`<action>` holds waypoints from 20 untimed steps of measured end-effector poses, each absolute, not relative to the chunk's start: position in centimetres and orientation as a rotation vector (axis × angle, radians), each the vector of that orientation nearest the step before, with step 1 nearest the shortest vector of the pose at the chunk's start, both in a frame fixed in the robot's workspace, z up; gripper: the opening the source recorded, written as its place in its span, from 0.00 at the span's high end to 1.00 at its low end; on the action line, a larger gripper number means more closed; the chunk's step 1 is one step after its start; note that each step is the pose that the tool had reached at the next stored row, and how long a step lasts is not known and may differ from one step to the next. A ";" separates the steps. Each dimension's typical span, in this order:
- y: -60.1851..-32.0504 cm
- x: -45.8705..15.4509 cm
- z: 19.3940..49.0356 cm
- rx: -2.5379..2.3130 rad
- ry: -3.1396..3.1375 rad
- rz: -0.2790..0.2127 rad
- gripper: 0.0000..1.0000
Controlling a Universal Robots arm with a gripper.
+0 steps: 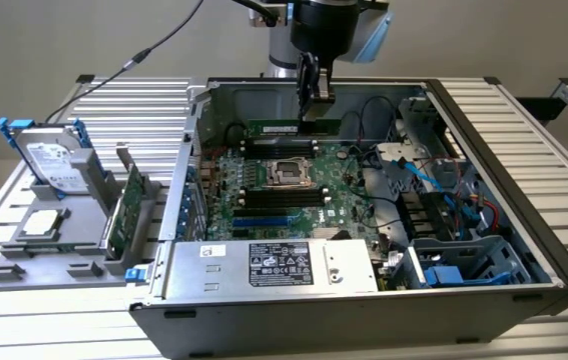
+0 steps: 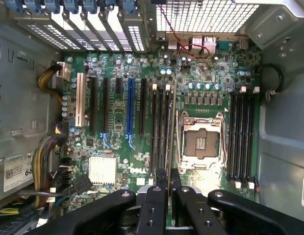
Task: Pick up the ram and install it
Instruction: 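Insert the ram into the slot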
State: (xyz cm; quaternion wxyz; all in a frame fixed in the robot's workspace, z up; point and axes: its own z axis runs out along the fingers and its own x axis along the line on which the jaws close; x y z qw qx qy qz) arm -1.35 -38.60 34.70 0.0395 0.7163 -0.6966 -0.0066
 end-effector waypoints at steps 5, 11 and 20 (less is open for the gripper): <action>-38.6 -1.3 34.7 2.196 -2.135 -0.020 0.86; -38.6 -1.4 34.6 2.196 -2.135 -0.020 0.86; -38.5 -2.5 33.0 2.195 -2.134 -0.019 0.86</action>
